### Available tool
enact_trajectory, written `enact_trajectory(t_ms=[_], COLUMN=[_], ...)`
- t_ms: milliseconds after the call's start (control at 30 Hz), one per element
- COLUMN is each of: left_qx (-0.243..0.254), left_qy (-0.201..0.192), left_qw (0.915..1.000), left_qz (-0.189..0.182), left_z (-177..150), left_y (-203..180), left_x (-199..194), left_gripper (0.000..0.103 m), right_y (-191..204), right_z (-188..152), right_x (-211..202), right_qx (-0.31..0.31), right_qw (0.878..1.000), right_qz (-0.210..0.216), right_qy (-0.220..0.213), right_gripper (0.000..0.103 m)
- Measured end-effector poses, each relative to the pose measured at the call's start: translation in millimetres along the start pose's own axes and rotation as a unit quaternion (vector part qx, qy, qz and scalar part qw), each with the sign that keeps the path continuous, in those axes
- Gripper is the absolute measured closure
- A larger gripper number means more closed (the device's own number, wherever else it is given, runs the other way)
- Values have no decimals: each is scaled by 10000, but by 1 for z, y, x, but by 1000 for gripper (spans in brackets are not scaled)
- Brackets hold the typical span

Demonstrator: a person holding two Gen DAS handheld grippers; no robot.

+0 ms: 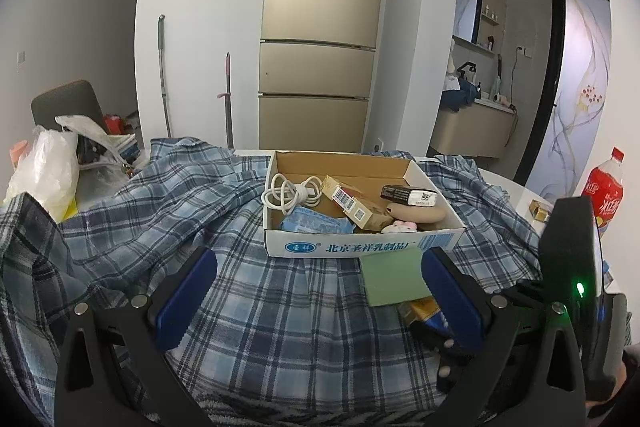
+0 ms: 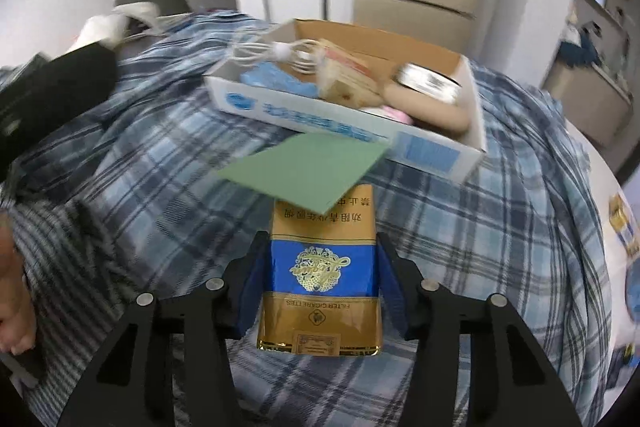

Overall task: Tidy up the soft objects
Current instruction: 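Lift the gold tin with the right gripper while the left gripper grasps the green card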

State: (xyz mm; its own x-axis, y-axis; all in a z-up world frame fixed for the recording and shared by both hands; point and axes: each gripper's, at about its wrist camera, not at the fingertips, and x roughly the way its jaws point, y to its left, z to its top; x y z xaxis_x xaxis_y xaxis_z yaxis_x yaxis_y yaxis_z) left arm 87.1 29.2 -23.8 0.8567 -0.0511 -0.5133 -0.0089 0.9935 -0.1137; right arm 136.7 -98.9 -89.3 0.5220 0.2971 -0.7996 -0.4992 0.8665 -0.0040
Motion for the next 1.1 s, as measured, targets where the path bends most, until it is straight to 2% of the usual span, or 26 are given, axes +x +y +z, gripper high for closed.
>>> enact_trajectory(t_ms=[100, 233, 267, 333, 467, 600, 667, 733, 800, 833, 867, 1033, 1100], left_qx=[-139, -40, 26, 271, 474, 201, 220, 458, 651, 653, 660, 873, 955], left_qy=[64, 160, 195, 398, 840, 1370, 1426, 1460, 1684, 1792, 1910, 2279, 2436], left_qw=[9999, 9998, 9997, 9985, 9942, 9873, 9862, 9854, 9809, 9786, 9760, 9671, 9634], left_qz=[-73, -136, -155, -269, -474, -774, -809, -752, -728, -771, -806, -714, -592], left_z=[1, 1, 1, 3, 10, 16, 19, 20, 20, 19, 18, 13, 11], left_y=[6, 5, 3, -4, -16, -26, -33, -44, -54, -56, -58, -69, -73], left_x=[1, 4, 5, 12, 28, 47, 51, 56, 65, 70, 76, 102, 113], left_gripper=[0, 0, 0, 0, 0, 0, 0, 0, 0, 5, 10, 10, 10], right_y=[5, -8, -13, -21, -35, -46, -53, -61, -72, -77, -82, -102, -104], right_z=[0, -1, -1, 1, 3, 1, 0, 0, 1, 1, 1, -1, -1], right_x=[0, 1, -1, -3, -10, -11, -18, -30, -42, -45, -47, -41, -36], right_qx=[-70, 123, 216, 359, 355, 524, 674, 846, 1039, 1131, 1227, 1582, 1636], right_qw=[9997, 9993, 9992, 9987, 9981, 9975, 9961, 9916, 9846, 9824, 9814, 9833, 9832], right_qz=[203, -184, -150, -143, -454, -419, -568, -942, -1304, -1369, -1341, -800, -727], right_qy=[88, 312, 297, 336, 221, 216, 38, -250, -518, -584, -613, -405, -341], right_gripper=[53, 53, 53, 53, 53, 53, 53, 53, 52, 52, 52, 52, 52])
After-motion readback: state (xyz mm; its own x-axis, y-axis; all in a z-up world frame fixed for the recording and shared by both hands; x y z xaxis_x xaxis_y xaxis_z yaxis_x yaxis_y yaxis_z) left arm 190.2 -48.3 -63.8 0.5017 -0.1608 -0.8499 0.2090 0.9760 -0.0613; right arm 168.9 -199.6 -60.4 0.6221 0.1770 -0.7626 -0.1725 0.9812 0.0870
